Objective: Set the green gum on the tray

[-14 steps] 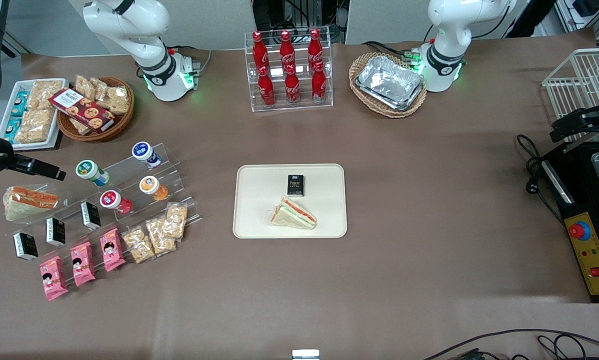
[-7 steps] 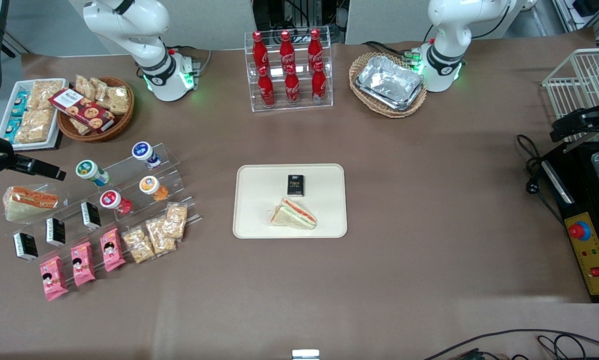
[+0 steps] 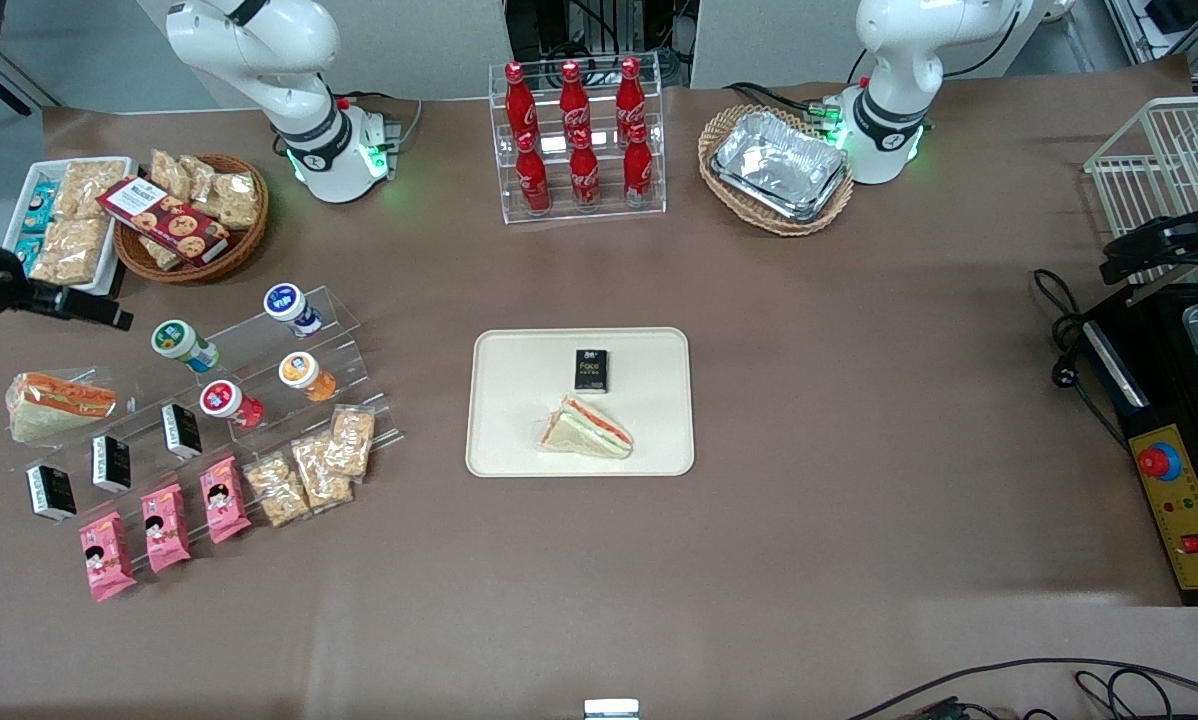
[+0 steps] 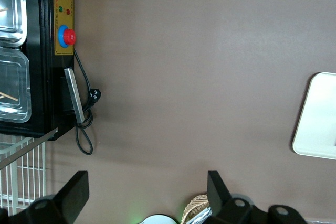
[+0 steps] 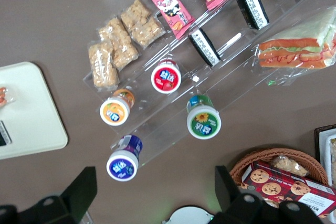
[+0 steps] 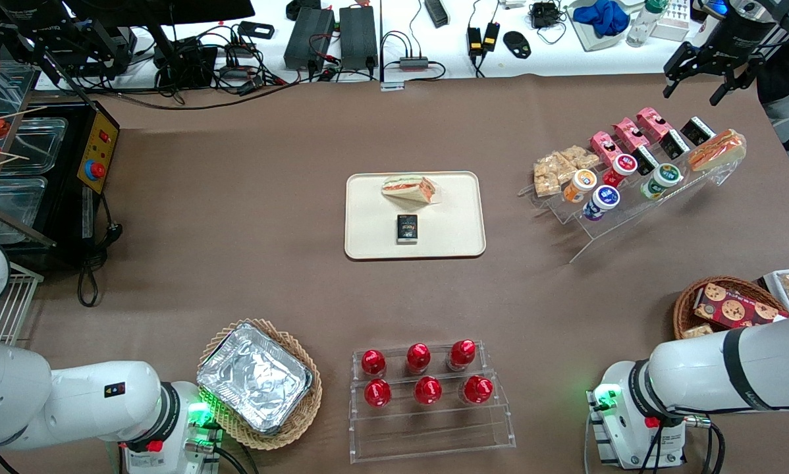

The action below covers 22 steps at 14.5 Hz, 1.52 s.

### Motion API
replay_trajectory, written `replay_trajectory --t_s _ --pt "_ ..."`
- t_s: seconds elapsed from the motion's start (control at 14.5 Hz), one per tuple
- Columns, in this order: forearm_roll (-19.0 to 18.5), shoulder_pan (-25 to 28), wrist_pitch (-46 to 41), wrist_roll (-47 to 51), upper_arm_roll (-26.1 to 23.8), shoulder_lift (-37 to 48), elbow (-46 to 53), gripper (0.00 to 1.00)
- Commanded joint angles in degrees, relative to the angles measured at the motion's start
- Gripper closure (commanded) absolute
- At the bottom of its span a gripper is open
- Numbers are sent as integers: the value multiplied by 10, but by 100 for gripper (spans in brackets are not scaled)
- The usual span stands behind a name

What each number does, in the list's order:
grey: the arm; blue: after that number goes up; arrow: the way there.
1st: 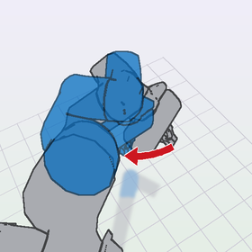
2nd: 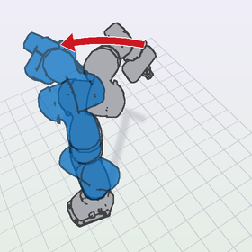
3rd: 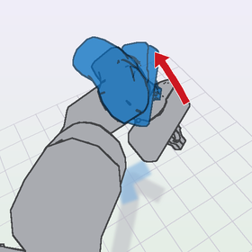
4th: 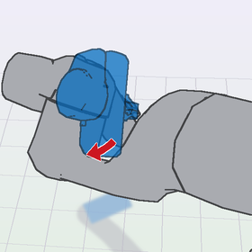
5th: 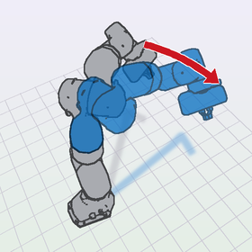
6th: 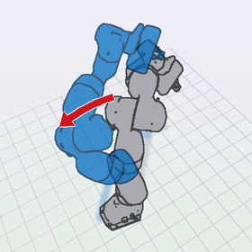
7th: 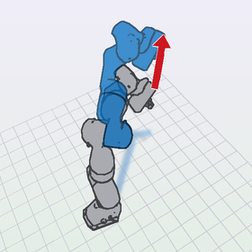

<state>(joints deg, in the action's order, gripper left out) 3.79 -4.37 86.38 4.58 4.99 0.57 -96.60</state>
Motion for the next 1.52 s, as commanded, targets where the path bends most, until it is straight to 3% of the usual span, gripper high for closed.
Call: replay_trajectory --t_s 0.0,0.34,0.97,1.45 --pt "5 0 18 -40 0 85 -98 0" --pt "-34 5 113 -62 -9 203 -255 0" --pt "-51 -6 207 -117 5 198 -327 0" --pt "-62 -35 305 -147 7 140 -363 0"
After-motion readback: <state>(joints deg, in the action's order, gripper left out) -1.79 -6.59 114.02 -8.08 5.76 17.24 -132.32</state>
